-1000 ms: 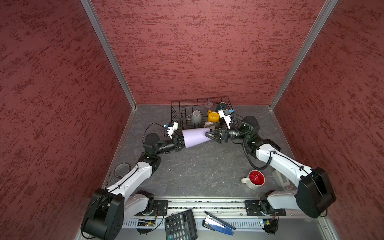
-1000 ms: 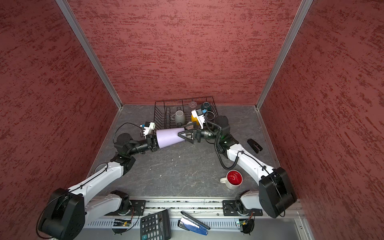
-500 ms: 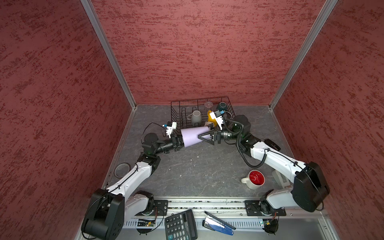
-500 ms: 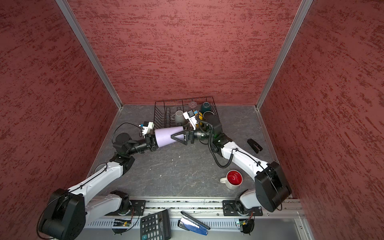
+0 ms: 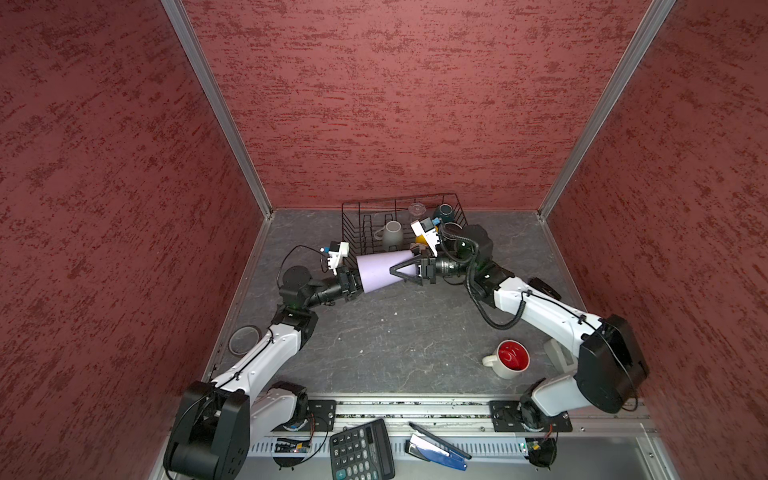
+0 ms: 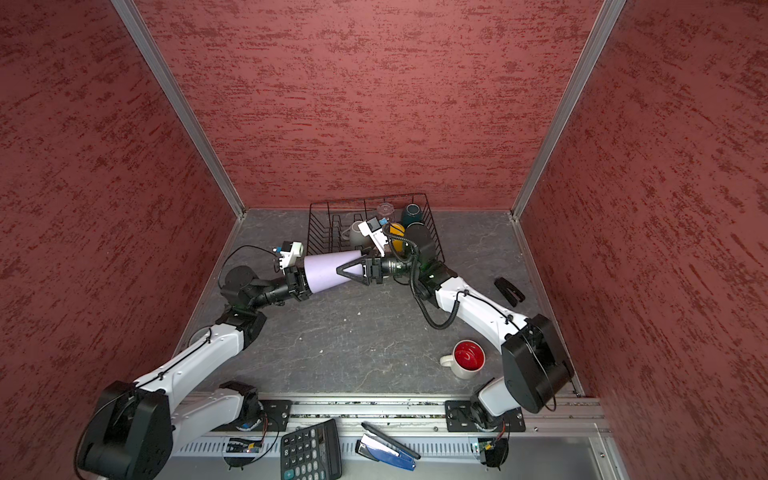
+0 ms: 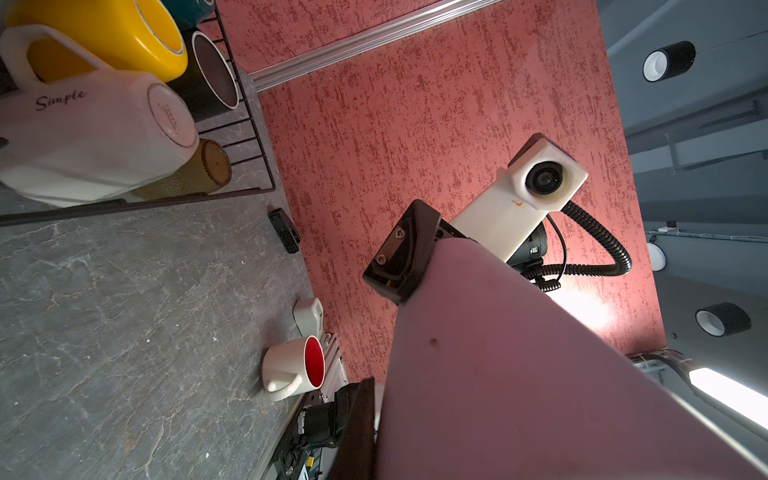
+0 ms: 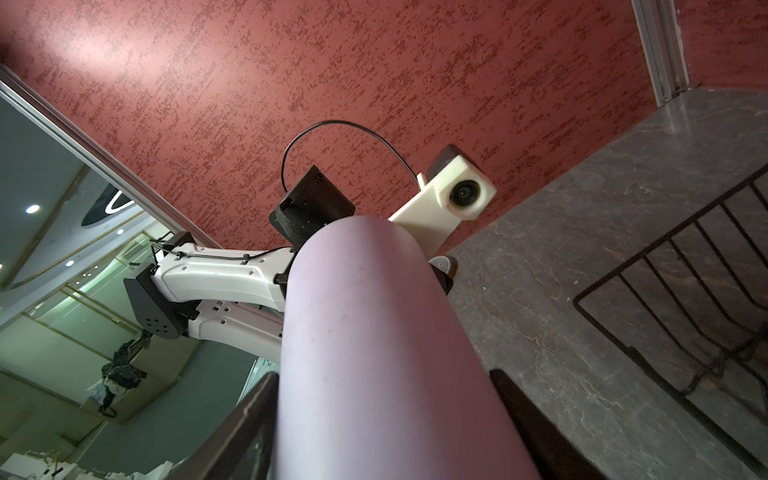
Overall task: Load the cups into the dish rack
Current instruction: 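Close the right gripper on the lilac cup beside the left gripper, then lower the lilac cup upside down into the rack with the right gripper while left withdraws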
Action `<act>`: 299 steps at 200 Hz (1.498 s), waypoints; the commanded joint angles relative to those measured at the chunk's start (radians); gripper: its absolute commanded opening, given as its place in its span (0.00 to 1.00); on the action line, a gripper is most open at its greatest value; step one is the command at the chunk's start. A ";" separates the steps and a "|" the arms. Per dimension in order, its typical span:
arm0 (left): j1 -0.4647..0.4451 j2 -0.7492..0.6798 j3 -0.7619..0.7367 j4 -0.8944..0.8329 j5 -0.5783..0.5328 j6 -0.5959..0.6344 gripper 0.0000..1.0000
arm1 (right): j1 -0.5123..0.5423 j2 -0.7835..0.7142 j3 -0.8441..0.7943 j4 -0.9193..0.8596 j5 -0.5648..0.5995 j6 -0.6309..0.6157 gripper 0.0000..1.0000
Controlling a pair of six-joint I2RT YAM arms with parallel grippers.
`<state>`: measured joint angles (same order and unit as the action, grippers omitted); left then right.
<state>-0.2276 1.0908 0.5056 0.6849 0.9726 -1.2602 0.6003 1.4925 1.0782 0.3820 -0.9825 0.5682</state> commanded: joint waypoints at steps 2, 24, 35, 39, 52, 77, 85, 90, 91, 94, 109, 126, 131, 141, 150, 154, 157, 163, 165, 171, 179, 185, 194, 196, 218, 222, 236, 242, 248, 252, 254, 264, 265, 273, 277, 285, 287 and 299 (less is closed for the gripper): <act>0.008 -0.010 0.005 0.021 -0.016 -0.008 0.00 | 0.013 0.014 0.034 -0.020 0.028 -0.024 0.58; 0.012 -0.017 0.005 0.017 -0.016 -0.010 0.00 | 0.015 0.016 0.037 -0.016 0.034 -0.019 0.50; 0.017 -0.022 0.006 0.007 -0.015 -0.011 0.00 | 0.015 0.019 0.039 -0.013 0.037 -0.015 0.46; 0.017 -0.023 0.007 0.001 -0.014 -0.009 0.00 | 0.016 0.020 0.039 -0.007 0.037 -0.012 0.45; 0.023 -0.031 0.009 -0.022 -0.013 0.000 0.01 | 0.016 0.020 0.041 0.008 0.041 0.000 0.40; 0.036 -0.057 0.014 -0.066 -0.009 0.019 0.14 | 0.017 0.008 0.059 0.011 0.045 0.007 0.28; 0.041 -0.071 0.018 -0.107 -0.012 0.037 0.22 | 0.017 0.005 0.067 0.002 0.051 0.004 0.26; 0.046 -0.081 0.020 -0.134 -0.013 0.048 0.25 | 0.016 0.003 0.072 -0.002 0.056 0.002 0.25; 0.046 -0.084 0.020 -0.139 -0.014 0.051 0.26 | 0.016 0.002 0.073 -0.003 0.057 0.002 0.24; 0.048 -0.089 0.022 -0.153 -0.015 0.058 0.27 | 0.016 0.001 0.076 -0.006 0.059 0.002 0.24; 0.063 -0.118 0.025 -0.198 -0.017 0.089 0.44 | 0.016 -0.007 0.090 -0.020 0.065 -0.003 0.21; 0.084 -0.143 0.024 -0.268 -0.020 0.105 0.54 | 0.015 -0.022 0.104 -0.052 0.087 -0.020 0.17; 0.090 -0.150 0.024 -0.275 -0.020 0.108 0.56 | 0.015 -0.028 0.106 -0.060 0.094 -0.025 0.16; 0.101 -0.162 0.025 -0.293 -0.020 0.116 0.63 | 0.016 -0.034 0.111 -0.074 0.107 -0.036 0.15; 0.114 -0.170 0.025 -0.317 -0.020 0.124 0.72 | 0.015 -0.034 0.122 -0.104 0.126 -0.054 0.14; 0.120 -0.174 0.026 -0.328 -0.019 0.130 0.76 | 0.016 -0.034 0.129 -0.125 0.138 -0.064 0.14; 0.124 -0.179 0.026 -0.336 -0.019 0.134 0.78 | 0.015 -0.059 0.134 -0.142 0.149 -0.073 0.13; 0.135 -0.187 0.025 -0.354 -0.018 0.146 0.83 | 0.015 -0.068 0.146 -0.177 0.172 -0.092 0.13; 0.139 -0.190 0.026 -0.363 -0.018 0.152 0.85 | 0.015 -0.069 0.151 -0.192 0.182 -0.102 0.13; 0.154 -0.204 0.025 -0.389 -0.021 0.168 0.89 | 0.015 -0.075 0.163 -0.228 0.210 -0.127 0.12; 0.175 -0.223 0.028 -0.435 -0.031 0.189 0.93 | 0.015 -0.082 0.182 -0.281 0.253 -0.158 0.11; 0.194 -0.245 0.031 -0.483 -0.045 0.206 0.95 | 0.015 -0.087 0.197 -0.325 0.288 -0.181 0.11; 0.217 -0.279 0.041 -0.558 -0.071 0.248 0.97 | 0.015 -0.091 0.218 -0.380 0.332 -0.212 0.10; 0.222 -0.285 0.044 -0.582 -0.076 0.259 0.97 | 0.015 -0.092 0.225 -0.391 0.342 -0.218 0.10; 0.269 -0.366 0.098 -0.812 -0.150 0.384 0.99 | 0.014 -0.091 0.270 -0.473 0.406 -0.268 0.10; 0.277 -0.379 0.108 -0.853 -0.162 0.407 0.99 | 0.013 -0.088 0.282 -0.488 0.418 -0.276 0.10; 0.303 -0.420 0.133 -0.953 -0.211 0.475 0.99 | 0.013 -0.074 0.320 -0.532 0.465 -0.296 0.09; 0.316 -0.437 0.139 -0.985 -0.227 0.493 1.00 | 0.013 -0.066 0.340 -0.552 0.489 -0.302 0.09; 0.327 -0.452 0.144 -1.011 -0.243 0.508 0.99 | 0.013 -0.058 0.361 -0.571 0.515 -0.308 0.08; 0.333 -0.462 0.148 -1.029 -0.252 0.517 0.99 | 0.014 -0.050 0.375 -0.587 0.531 -0.314 0.08; 0.336 -0.468 0.150 -1.037 -0.256 0.524 1.00 | 0.014 -0.047 0.384 -0.595 0.540 -0.319 0.08; 0.345 -0.495 0.158 -1.082 -0.289 0.550 0.99 | 0.013 -0.010 0.431 -0.643 0.584 -0.336 0.07; 0.345 -0.498 0.158 -1.086 -0.293 0.552 0.99 | 0.013 -0.007 0.436 -0.649 0.591 -0.338 0.07; 0.349 -0.520 0.164 -1.126 -0.328 0.570 0.99 | 0.013 0.019 0.480 -0.691 0.631 -0.349 0.06; 0.349 -0.531 0.167 -1.144 -0.343 0.580 1.00 | 0.013 0.032 0.502 -0.707 0.648 -0.355 0.06; 0.351 -0.551 0.171 -1.173 -0.365 0.596 1.00 | 0.013 0.056 0.539 -0.733 0.674 -0.364 0.06; 0.350 -0.556 0.172 -1.179 -0.371 0.599 1.00 | 0.013 0.062 0.546 -0.736 0.679 -0.366 0.06; 0.353 -0.583 0.174 -1.210 -0.400 0.616 1.00 | 0.013 0.095 0.587 -0.753 0.717 -0.378 0.06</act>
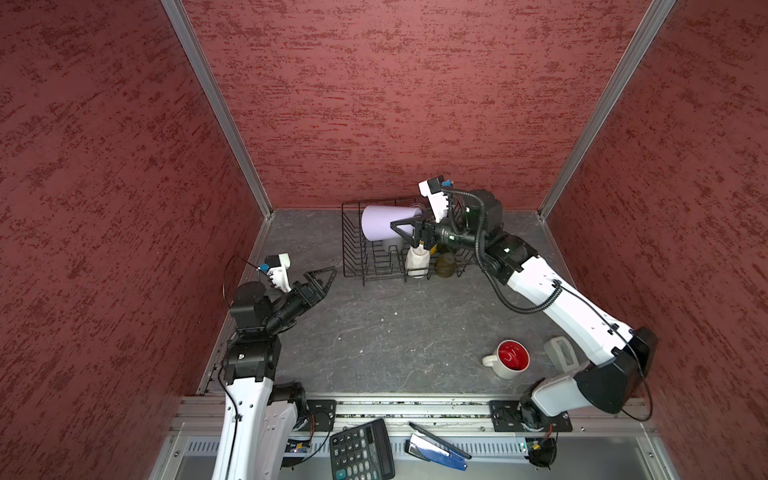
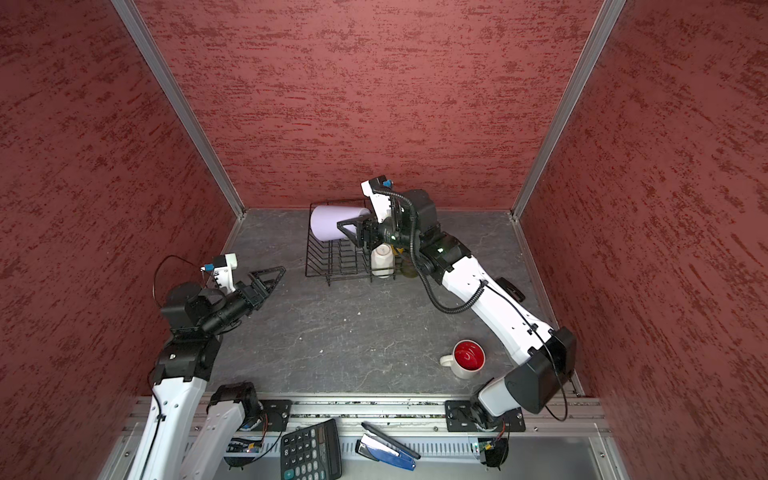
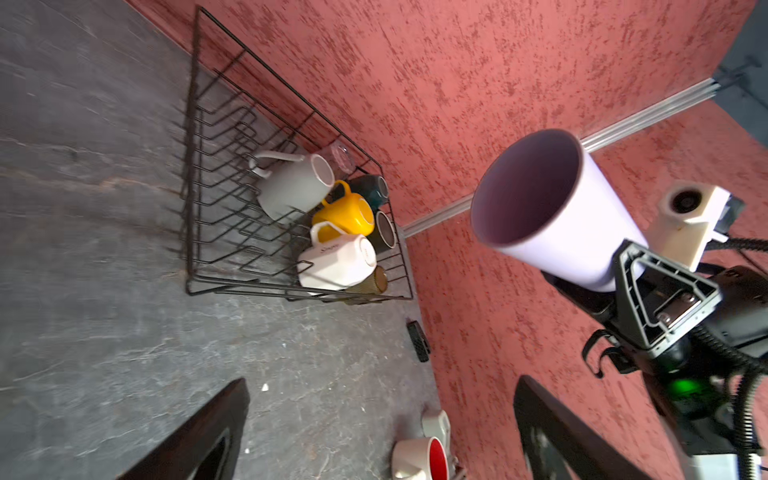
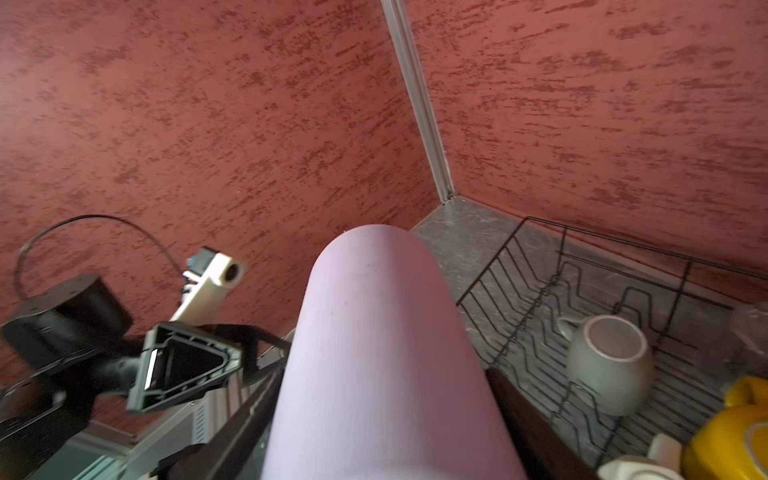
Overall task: Load the cups into the dish rack
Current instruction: 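Lower the lilac cup upside down into the rack with the right gripper while left withdraws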
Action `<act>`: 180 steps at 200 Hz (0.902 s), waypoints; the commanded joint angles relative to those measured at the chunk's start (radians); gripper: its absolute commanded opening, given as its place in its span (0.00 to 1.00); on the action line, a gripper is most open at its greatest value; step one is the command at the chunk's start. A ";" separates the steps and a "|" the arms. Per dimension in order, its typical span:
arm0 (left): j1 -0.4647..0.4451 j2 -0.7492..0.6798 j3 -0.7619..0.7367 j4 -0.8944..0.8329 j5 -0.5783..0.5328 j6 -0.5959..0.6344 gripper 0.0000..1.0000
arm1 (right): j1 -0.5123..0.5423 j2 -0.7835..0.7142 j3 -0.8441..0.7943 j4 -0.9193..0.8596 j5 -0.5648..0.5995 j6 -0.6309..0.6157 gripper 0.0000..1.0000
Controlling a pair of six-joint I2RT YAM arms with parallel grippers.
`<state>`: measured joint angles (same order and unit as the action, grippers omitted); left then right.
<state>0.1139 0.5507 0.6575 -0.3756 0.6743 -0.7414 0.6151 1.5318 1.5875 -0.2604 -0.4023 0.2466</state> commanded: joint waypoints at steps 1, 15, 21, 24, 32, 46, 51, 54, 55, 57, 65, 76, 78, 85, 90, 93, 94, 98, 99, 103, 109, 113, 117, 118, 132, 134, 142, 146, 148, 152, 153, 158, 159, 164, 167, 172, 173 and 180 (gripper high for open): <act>0.011 -0.044 0.021 -0.151 -0.105 0.098 1.00 | -0.002 0.059 0.081 -0.114 0.141 -0.057 0.06; 0.010 -0.067 0.023 -0.192 -0.141 0.109 1.00 | -0.002 0.113 0.150 -0.151 0.183 -0.075 0.05; 0.011 -0.077 0.025 -0.212 -0.156 0.117 0.99 | 0.000 0.141 0.182 -0.173 0.195 -0.083 0.05; 0.010 -0.082 0.027 -0.222 -0.163 0.120 0.99 | 0.000 0.155 0.200 -0.182 0.201 -0.086 0.05; 0.011 -0.098 0.029 -0.246 -0.182 0.128 0.99 | 0.000 0.191 0.245 -0.207 0.213 -0.096 0.05; 0.011 -0.129 0.034 -0.282 -0.206 0.140 0.99 | 0.000 0.253 0.311 -0.239 0.229 -0.109 0.04; 0.011 -0.139 0.035 -0.292 -0.212 0.143 0.99 | 0.000 0.276 0.332 -0.249 0.236 -0.114 0.04; 0.010 -0.145 0.036 -0.297 -0.214 0.146 0.99 | 0.000 0.289 0.346 -0.255 0.239 -0.118 0.04; 0.011 -0.147 0.036 -0.299 -0.214 0.146 1.00 | 0.000 0.294 0.350 -0.257 0.241 -0.119 0.04; 0.011 -0.150 0.037 -0.302 -0.215 0.147 0.99 | 0.001 0.303 0.359 -0.261 0.245 -0.121 0.04; 0.010 -0.165 0.040 -0.314 -0.224 0.152 0.99 | 0.002 0.336 0.394 -0.276 0.264 -0.130 0.03; 0.011 -0.178 0.046 -0.333 -0.234 0.152 0.99 | 0.003 0.386 0.442 -0.298 0.287 -0.144 0.03; 0.011 -0.179 0.049 -0.336 -0.236 0.153 1.00 | 0.003 0.394 0.452 -0.301 0.291 -0.145 0.03; 0.011 -0.186 0.053 -0.347 -0.241 0.153 1.00 | 0.004 0.423 0.484 -0.317 0.303 -0.155 0.03; 0.010 -0.190 0.057 -0.353 -0.242 0.152 0.99 | 0.005 0.444 0.508 -0.327 0.312 -0.160 0.03; 0.011 -0.191 0.059 -0.357 -0.243 0.152 0.99 | 0.005 0.457 0.522 -0.331 0.317 -0.162 0.02; 0.011 -0.192 0.060 -0.358 -0.244 0.152 1.00 | 0.005 0.460 0.526 -0.332 0.320 -0.162 0.02; 0.011 -0.194 0.063 -0.363 -0.245 0.152 1.00 | 0.006 0.476 0.539 -0.336 0.326 -0.166 0.02; 0.011 -0.195 0.063 -0.364 -0.246 0.152 1.00 | 0.006 0.481 0.544 -0.336 0.327 -0.167 0.02; 0.012 -0.198 0.065 -0.367 -0.246 0.152 0.99 | 0.007 0.496 0.559 -0.340 0.334 -0.170 0.02; 0.010 -0.202 0.065 -0.373 -0.248 0.153 1.00 | 0.009 0.519 0.582 -0.345 0.343 -0.176 0.01; 0.010 -0.205 0.065 -0.374 -0.249 0.153 1.00 | 0.011 0.536 0.599 -0.351 0.346 -0.179 0.01; 0.010 -0.208 0.064 -0.374 -0.249 0.152 0.99 | 0.012 0.552 0.616 -0.356 0.350 -0.182 0.01; 0.010 -0.208 0.063 -0.375 -0.249 0.152 0.99 | 0.012 0.555 0.622 -0.358 0.351 -0.182 0.01; 0.011 -0.212 0.057 -0.373 -0.249 0.148 1.00 | 0.015 0.618 0.695 -0.393 0.365 -0.192 0.01; 0.011 -0.213 0.057 -0.373 -0.249 0.147 1.00 | 0.016 0.625 0.707 -0.399 0.367 -0.194 0.01; 0.010 -0.213 0.055 -0.373 -0.245 0.145 0.99 | 0.020 0.661 0.746 -0.417 0.377 -0.202 0.00; 0.010 -0.211 0.057 -0.374 -0.242 0.144 0.99 | 0.022 0.676 0.764 -0.423 0.384 -0.205 0.00; 0.011 -0.211 0.056 -0.374 -0.242 0.142 1.00 | 0.024 0.682 0.772 -0.425 0.389 -0.208 0.00; 0.011 -0.211 0.057 -0.375 -0.241 0.141 0.99 | 0.025 0.696 0.784 -0.427 0.395 -0.211 0.00; 0.012 -0.212 0.057 -0.376 -0.242 0.140 0.99 | 0.026 0.702 0.787 -0.428 0.398 -0.211 0.00; 0.011 -0.213 0.057 -0.379 -0.242 0.140 0.99 | 0.028 0.717 0.802 -0.427 0.404 -0.216 0.00; 0.012 -0.213 0.057 -0.379 -0.242 0.140 0.99 | 0.028 0.720 0.804 -0.426 0.404 -0.216 0.00; 0.012 -0.214 0.057 -0.381 -0.242 0.139 0.99 | 0.030 0.734 0.815 -0.426 0.411 -0.217 0.00; 0.011 -0.215 0.057 -0.382 -0.242 0.140 1.00 | 0.030 0.739 0.819 -0.425 0.413 -0.217 0.00; 0.010 -0.217 0.056 -0.382 -0.242 0.140 1.00 | 0.031 0.755 0.831 -0.422 0.418 -0.218 0.00; 0.011 -0.217 0.056 -0.382 -0.242 0.140 0.99 | 0.032 0.758 0.833 -0.421 0.420 -0.218 0.00; 0.011 -0.220 0.054 -0.382 -0.244 0.140 0.99 | 0.034 0.775 0.844 -0.415 0.425 -0.219 0.00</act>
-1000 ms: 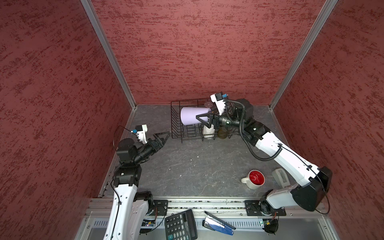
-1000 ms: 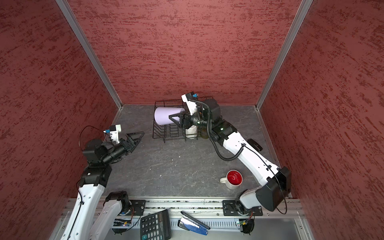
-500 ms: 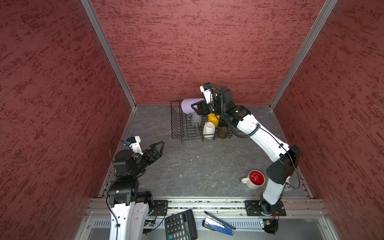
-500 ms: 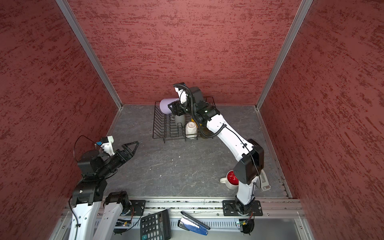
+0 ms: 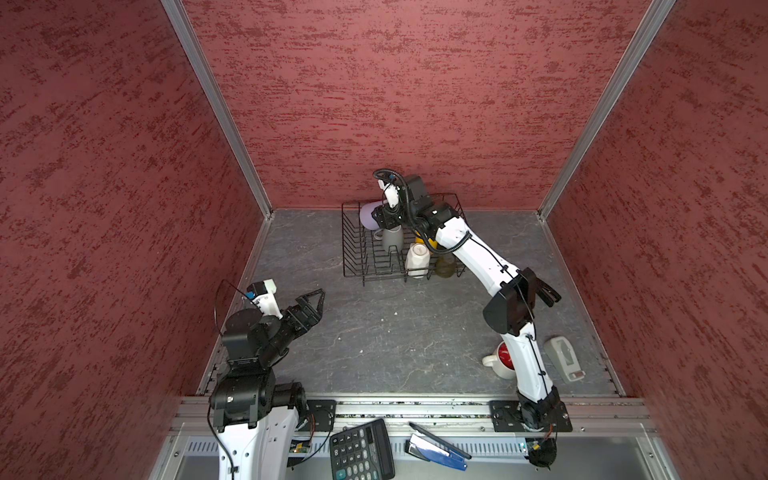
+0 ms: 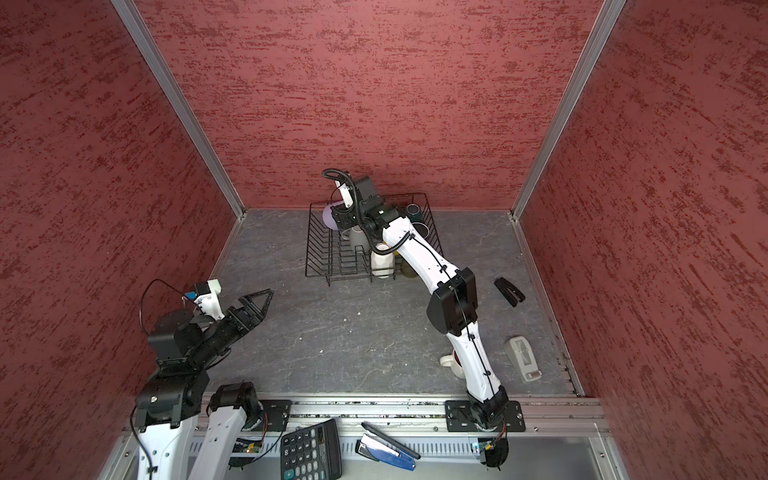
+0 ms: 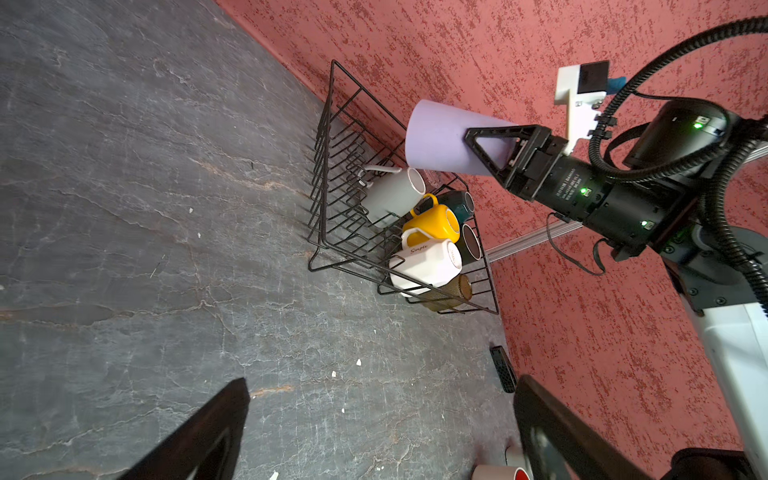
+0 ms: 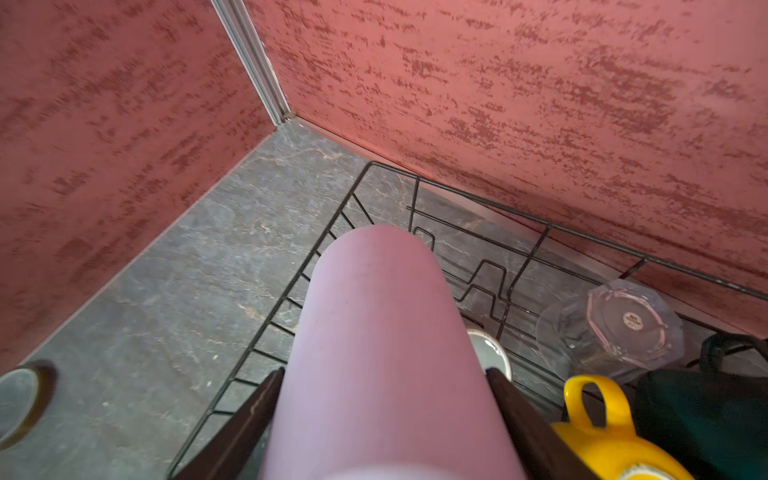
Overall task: Load the cups into the dish rack
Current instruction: 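Lower the lilac cup upside down into the rack with the right gripper while left withdraws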
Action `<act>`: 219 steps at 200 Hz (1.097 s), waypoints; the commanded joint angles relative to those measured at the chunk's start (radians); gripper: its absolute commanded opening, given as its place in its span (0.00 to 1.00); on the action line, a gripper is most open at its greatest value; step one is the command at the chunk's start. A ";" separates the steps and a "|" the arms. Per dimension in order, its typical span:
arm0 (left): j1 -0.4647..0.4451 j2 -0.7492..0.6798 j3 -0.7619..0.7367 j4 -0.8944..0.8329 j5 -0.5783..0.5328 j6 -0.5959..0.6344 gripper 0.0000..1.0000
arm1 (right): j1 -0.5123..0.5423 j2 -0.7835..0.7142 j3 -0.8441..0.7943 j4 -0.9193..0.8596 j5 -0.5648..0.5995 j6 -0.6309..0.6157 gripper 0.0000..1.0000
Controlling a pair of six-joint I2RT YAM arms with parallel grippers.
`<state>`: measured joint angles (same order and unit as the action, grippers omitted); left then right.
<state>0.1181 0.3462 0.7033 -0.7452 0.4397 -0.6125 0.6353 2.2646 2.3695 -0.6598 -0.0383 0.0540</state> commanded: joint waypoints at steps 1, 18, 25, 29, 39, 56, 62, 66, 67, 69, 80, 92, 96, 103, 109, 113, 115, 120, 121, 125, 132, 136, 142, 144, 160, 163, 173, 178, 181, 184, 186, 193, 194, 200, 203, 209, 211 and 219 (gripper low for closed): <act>0.006 -0.016 0.008 -0.012 -0.009 0.011 1.00 | 0.015 0.045 0.064 -0.015 0.061 -0.026 0.00; 0.007 -0.017 0.004 -0.016 -0.006 0.008 0.99 | 0.018 0.090 0.101 -0.004 0.061 -0.038 0.00; 0.006 -0.018 0.004 -0.017 -0.005 0.006 1.00 | 0.021 0.110 0.114 0.002 0.070 -0.048 0.00; 0.007 -0.018 0.003 -0.018 -0.005 0.005 1.00 | 0.022 0.120 0.122 0.007 0.075 -0.053 0.00; 0.007 -0.018 0.002 -0.024 -0.007 0.004 1.00 | 0.024 0.145 0.134 0.023 0.083 -0.064 0.00; 0.007 -0.020 -0.005 -0.026 -0.012 0.002 0.99 | 0.027 0.184 0.145 0.050 0.092 -0.086 0.00; 0.007 -0.021 -0.008 -0.022 -0.011 -0.001 1.00 | 0.027 0.199 0.157 0.047 0.099 -0.091 0.00; 0.007 -0.021 -0.011 -0.020 -0.009 -0.003 1.00 | 0.028 0.210 0.167 0.044 0.101 -0.093 0.00; 0.006 -0.021 -0.011 -0.019 -0.008 -0.003 1.00 | 0.028 0.211 0.169 0.043 0.103 -0.093 0.00; 0.007 -0.021 -0.012 -0.018 -0.007 -0.005 1.00 | 0.029 0.217 0.173 0.042 0.106 -0.094 0.00; 0.007 -0.022 -0.014 -0.013 0.000 -0.013 0.99 | 0.030 0.237 0.186 0.043 0.121 -0.104 0.00; 0.006 -0.030 -0.022 -0.004 0.003 -0.024 1.00 | 0.032 0.255 0.186 0.055 0.126 -0.110 0.00; 0.006 -0.033 -0.024 -0.001 0.002 -0.026 0.99 | 0.033 0.261 0.188 0.059 0.120 -0.111 0.00; 0.006 -0.039 -0.032 0.006 0.001 -0.032 1.00 | 0.034 0.271 0.188 0.065 0.109 -0.114 0.00; 0.006 -0.043 -0.039 0.014 0.001 -0.039 0.99 | 0.036 0.278 0.188 0.067 0.105 -0.115 0.00; 0.006 -0.045 -0.042 0.019 0.000 -0.044 1.00 | 0.039 0.284 0.189 0.068 0.103 -0.116 0.00; 0.007 -0.046 -0.044 0.021 0.001 -0.048 1.00 | 0.039 0.286 0.188 0.068 0.103 -0.119 0.00; 0.006 -0.047 -0.048 0.027 0.004 -0.052 1.00 | 0.042 0.291 0.188 0.067 0.102 -0.121 0.01; 0.006 -0.047 -0.049 0.028 0.004 -0.054 0.99 | 0.042 0.292 0.189 0.067 0.102 -0.122 0.01; 0.006 -0.046 -0.050 0.030 0.006 -0.058 0.99 | 0.044 0.297 0.189 0.065 0.104 -0.124 0.01; 0.007 -0.047 -0.051 0.032 0.010 -0.064 1.00 | 0.047 0.301 0.189 0.061 0.104 -0.125 0.02; 0.006 -0.047 -0.049 0.033 0.012 -0.065 1.00 | 0.048 0.304 0.189 0.060 0.104 -0.127 0.03; 0.006 -0.048 -0.048 0.032 0.013 -0.067 1.00 | 0.050 0.308 0.189 0.060 0.104 -0.128 0.05; 0.006 -0.048 -0.048 0.032 0.014 -0.068 0.99 | 0.050 0.310 0.188 0.059 0.103 -0.127 0.05; 0.007 -0.053 -0.042 0.023 0.012 -0.066 0.99 | 0.052 0.318 0.189 0.060 0.087 -0.122 0.13; 0.007 -0.053 -0.042 0.023 0.013 -0.066 0.99 | 0.052 0.318 0.189 0.063 0.084 -0.123 0.15; 0.006 -0.052 -0.040 0.019 0.013 -0.064 0.99 | 0.052 0.322 0.189 0.062 0.078 -0.119 0.24; 0.006 -0.052 -0.041 0.017 0.013 -0.065 0.99 | 0.051 0.323 0.189 0.062 0.073 -0.118 0.30; 0.007 -0.052 -0.041 0.017 0.013 -0.064 0.99 | 0.052 0.323 0.189 0.061 0.069 -0.117 0.33; 0.007 -0.052 -0.040 0.016 0.013 -0.064 0.99 | 0.052 0.322 0.189 0.061 0.067 -0.116 0.35; 0.006 -0.052 -0.041 0.016 0.014 -0.066 1.00 | 0.051 0.322 0.189 0.060 0.065 -0.116 0.37; 0.006 -0.053 -0.042 0.015 0.016 -0.068 1.00 | 0.052 0.322 0.189 0.056 0.057 -0.116 0.43; 0.007 -0.053 -0.042 0.014 0.017 -0.068 1.00 | 0.052 0.322 0.189 0.055 0.055 -0.116 0.44; 0.006 -0.054 -0.042 0.016 0.018 -0.069 0.99 | 0.052 0.319 0.188 0.052 0.047 -0.117 0.48; 0.006 -0.055 -0.042 0.015 0.020 -0.069 1.00 | 0.051 0.319 0.189 0.051 0.043 -0.118 0.50; 0.007 -0.056 -0.044 0.015 0.019 -0.070 0.99 | 0.051 0.317 0.188 0.048 0.036 -0.118 0.54; 0.007 -0.056 -0.044 0.015 0.019 -0.070 0.99 | 0.052 0.317 0.189 0.046 0.034 -0.117 0.55; 0.007 -0.056 -0.044 0.015 0.019 -0.072 1.00 | 0.053 0.316 0.188 0.042 0.029 -0.116 0.60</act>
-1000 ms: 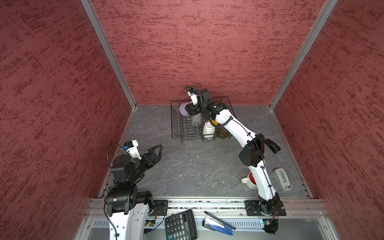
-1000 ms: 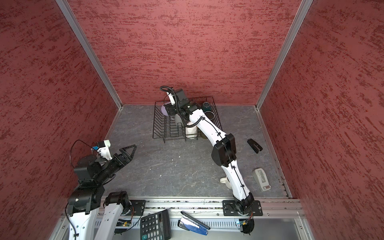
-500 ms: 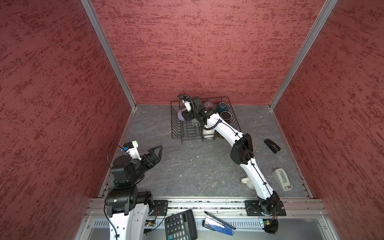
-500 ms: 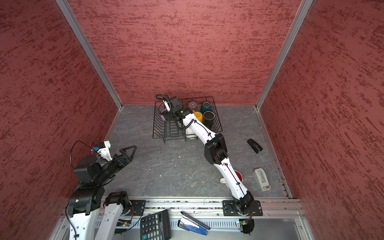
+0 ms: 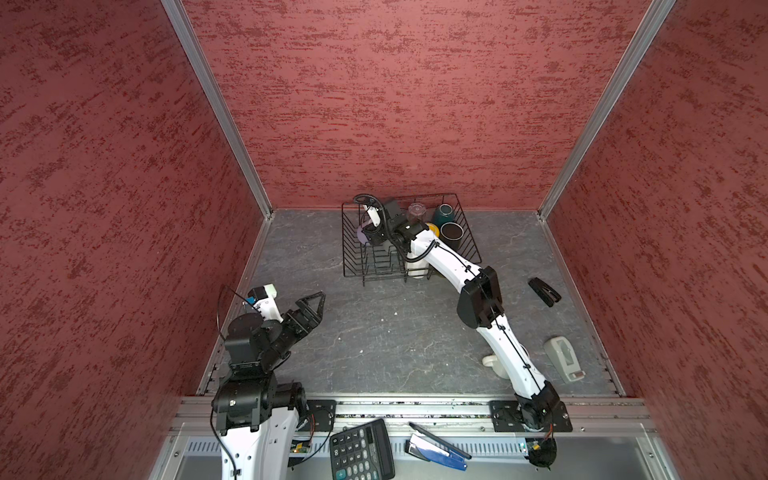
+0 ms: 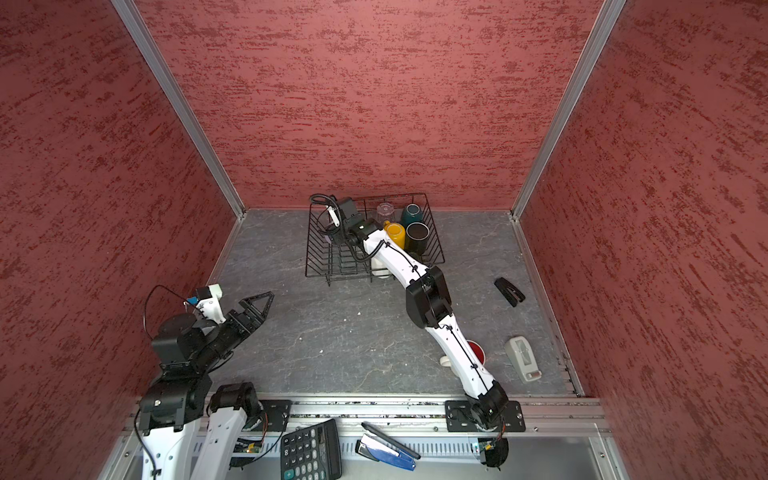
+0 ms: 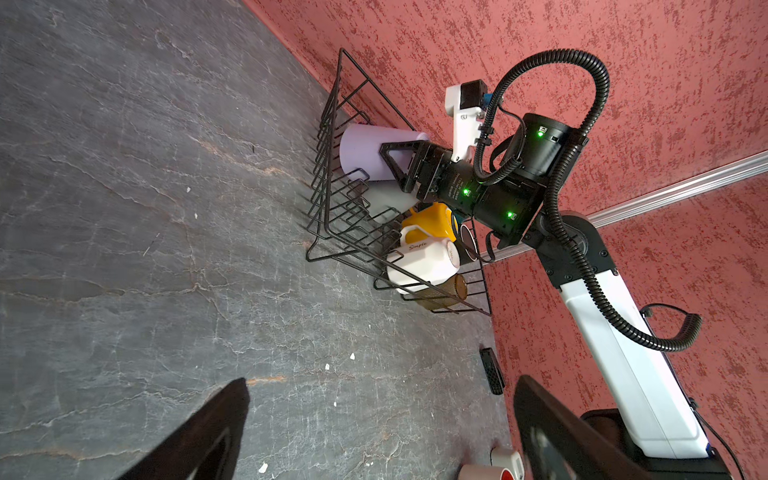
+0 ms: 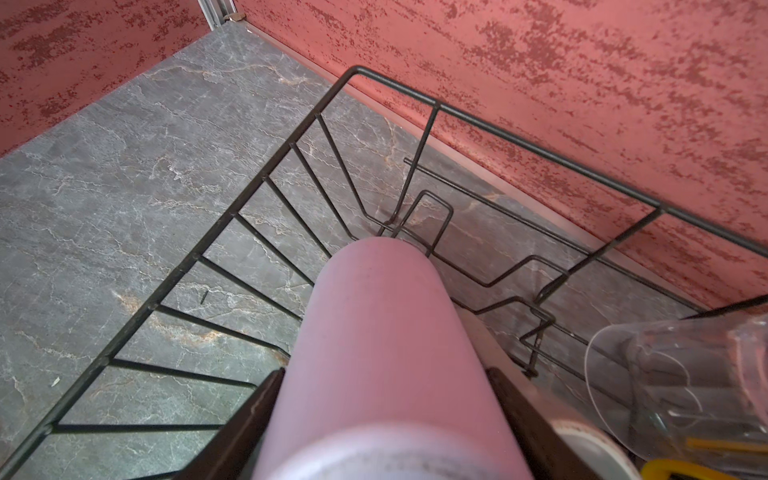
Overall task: Load the cups into the dish rack
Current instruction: 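Lower the lilac cup upside down into the rack with the right gripper while left withdraws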
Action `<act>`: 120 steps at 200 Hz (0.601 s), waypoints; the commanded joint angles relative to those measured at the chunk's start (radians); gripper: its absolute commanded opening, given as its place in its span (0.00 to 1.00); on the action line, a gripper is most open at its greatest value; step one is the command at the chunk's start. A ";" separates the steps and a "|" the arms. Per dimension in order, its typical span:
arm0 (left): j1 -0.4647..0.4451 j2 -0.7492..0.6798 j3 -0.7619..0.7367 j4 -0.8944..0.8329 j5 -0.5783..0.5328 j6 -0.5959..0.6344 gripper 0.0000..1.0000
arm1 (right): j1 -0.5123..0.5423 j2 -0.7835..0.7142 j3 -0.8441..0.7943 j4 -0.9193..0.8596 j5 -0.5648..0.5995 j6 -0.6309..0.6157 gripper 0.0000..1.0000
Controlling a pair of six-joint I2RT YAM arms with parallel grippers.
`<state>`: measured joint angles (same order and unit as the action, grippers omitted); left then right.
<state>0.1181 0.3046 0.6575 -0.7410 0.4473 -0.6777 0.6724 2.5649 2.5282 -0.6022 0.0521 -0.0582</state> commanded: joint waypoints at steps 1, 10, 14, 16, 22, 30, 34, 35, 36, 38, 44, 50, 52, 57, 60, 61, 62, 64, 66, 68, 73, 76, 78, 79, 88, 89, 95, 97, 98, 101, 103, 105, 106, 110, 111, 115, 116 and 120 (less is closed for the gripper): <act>0.007 -0.015 0.002 0.012 0.011 -0.008 0.99 | 0.015 0.015 0.030 -0.016 -0.062 -0.004 0.60; 0.006 -0.013 0.002 0.014 0.013 -0.007 1.00 | 0.016 0.010 0.030 -0.020 -0.074 -0.004 0.66; 0.007 -0.012 0.002 0.014 0.014 -0.009 0.99 | 0.016 0.007 0.030 -0.023 -0.080 -0.003 0.68; 0.006 -0.011 0.002 0.015 0.014 -0.009 0.99 | 0.016 0.005 0.029 -0.024 -0.082 -0.002 0.69; 0.006 -0.010 0.002 0.015 0.014 -0.010 1.00 | 0.016 0.001 0.030 -0.025 -0.091 -0.002 0.72; 0.008 -0.014 0.002 0.014 0.014 -0.009 1.00 | 0.016 -0.005 0.030 -0.028 -0.100 0.002 0.75; 0.007 -0.015 0.002 0.012 0.014 -0.010 0.99 | 0.016 -0.009 0.030 -0.027 -0.104 0.004 0.77; 0.006 -0.015 0.002 0.012 0.013 -0.011 1.00 | 0.017 -0.010 0.030 -0.028 -0.105 0.004 0.77; 0.006 -0.015 0.003 0.012 0.014 -0.011 1.00 | 0.017 -0.011 0.030 -0.027 -0.105 0.004 0.77; 0.007 -0.017 0.004 0.012 0.014 -0.011 0.99 | 0.017 -0.013 0.030 -0.026 -0.106 0.006 0.78; 0.006 -0.021 0.003 0.010 0.014 -0.013 0.99 | 0.018 -0.019 0.030 -0.025 -0.110 0.009 0.80; 0.007 -0.025 0.002 0.010 0.013 -0.013 1.00 | 0.018 -0.025 0.030 -0.023 -0.114 0.008 0.82; 0.006 -0.026 0.002 0.008 0.012 -0.013 1.00 | 0.018 -0.028 0.030 -0.022 -0.116 0.009 0.82; 0.006 -0.029 0.002 0.005 0.011 -0.012 0.99 | 0.018 -0.032 0.030 -0.021 -0.119 0.011 0.84; 0.006 -0.031 0.004 0.004 0.010 -0.011 1.00 | 0.018 -0.036 0.030 -0.018 -0.121 0.013 0.84; 0.007 -0.031 0.004 0.003 0.010 -0.011 0.99 | 0.018 -0.037 0.030 -0.019 -0.122 0.013 0.85; 0.007 -0.031 0.004 0.002 0.010 -0.010 0.99 | 0.018 -0.038 0.030 -0.018 -0.122 0.013 0.85; 0.007 -0.032 0.005 0.001 0.009 -0.010 0.99 | 0.018 -0.040 0.029 -0.017 -0.124 0.014 0.85; 0.006 -0.032 0.006 0.000 0.009 -0.010 0.99 | 0.018 -0.043 0.029 -0.016 -0.125 0.016 0.86; 0.007 -0.032 0.006 -0.001 0.008 -0.009 1.00 | 0.019 -0.043 0.030 -0.015 -0.125 0.017 0.86; 0.007 -0.032 0.007 -0.005 0.007 -0.006 1.00 | 0.019 -0.048 0.030 -0.014 -0.130 0.022 0.87; 0.007 -0.032 0.008 -0.006 0.007 -0.004 0.99 | 0.019 -0.051 0.030 -0.013 -0.133 0.025 0.88; 0.008 -0.032 0.008 -0.008 0.007 -0.004 0.99 | 0.019 -0.053 0.030 -0.012 -0.136 0.027 0.88; 0.008 -0.033 0.008 -0.008 0.007 -0.003 0.99 | 0.019 -0.054 0.030 -0.013 -0.137 0.028 0.88; 0.007 -0.032 0.010 -0.009 0.007 -0.003 1.00 | 0.019 -0.065 0.030 -0.014 -0.145 0.036 0.90; 0.007 -0.032 0.010 -0.009 0.007 -0.003 1.00 | 0.019 -0.067 0.030 -0.014 -0.146 0.037 0.90; 0.006 -0.031 0.011 -0.009 0.006 -0.003 0.99 | 0.020 -0.075 0.030 -0.014 -0.154 0.044 0.90; 0.007 -0.032 0.011 -0.009 0.006 -0.003 1.00 | 0.019 -0.078 0.030 -0.014 -0.157 0.046 0.91; 0.006 -0.032 0.011 -0.008 0.006 -0.002 1.00 | 0.019 -0.080 0.030 -0.014 -0.158 0.048 0.91; 0.006 -0.032 0.013 -0.008 0.006 -0.002 0.99 | 0.019 -0.086 0.029 -0.014 -0.161 0.051 0.91; 0.006 -0.032 0.013 -0.006 0.006 -0.002 0.99 | 0.019 -0.089 0.029 -0.014 -0.165 0.054 0.91; 0.007 -0.032 0.013 -0.006 0.007 -0.003 0.99 | 0.019 -0.091 0.030 -0.014 -0.167 0.057 0.91; 0.007 -0.033 0.013 -0.005 0.007 -0.003 0.99 | 0.019 -0.093 0.030 -0.013 -0.170 0.057 0.91; 0.006 -0.032 0.013 -0.003 0.005 -0.003 1.00 | 0.019 -0.103 0.030 -0.014 -0.173 0.063 0.91; 0.006 -0.032 0.012 -0.003 0.005 -0.002 0.99 | 0.019 -0.105 0.030 -0.014 -0.175 0.064 0.91; 0.007 -0.033 0.014 -0.001 0.004 -0.003 1.00 | 0.019 -0.114 0.030 -0.015 -0.180 0.069 0.91; 0.007 -0.033 0.014 -0.001 0.004 -0.003 0.99 | 0.019 -0.116 0.030 -0.015 -0.180 0.070 0.91; 0.007 -0.033 0.014 0.001 0.004 -0.002 1.00 | 0.019 -0.125 0.030 -0.017 -0.185 0.074 0.91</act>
<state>0.1181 0.2813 0.6575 -0.7429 0.4480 -0.6842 0.6880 2.5481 2.5286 -0.6186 -0.0799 -0.0216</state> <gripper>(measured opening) 0.995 0.912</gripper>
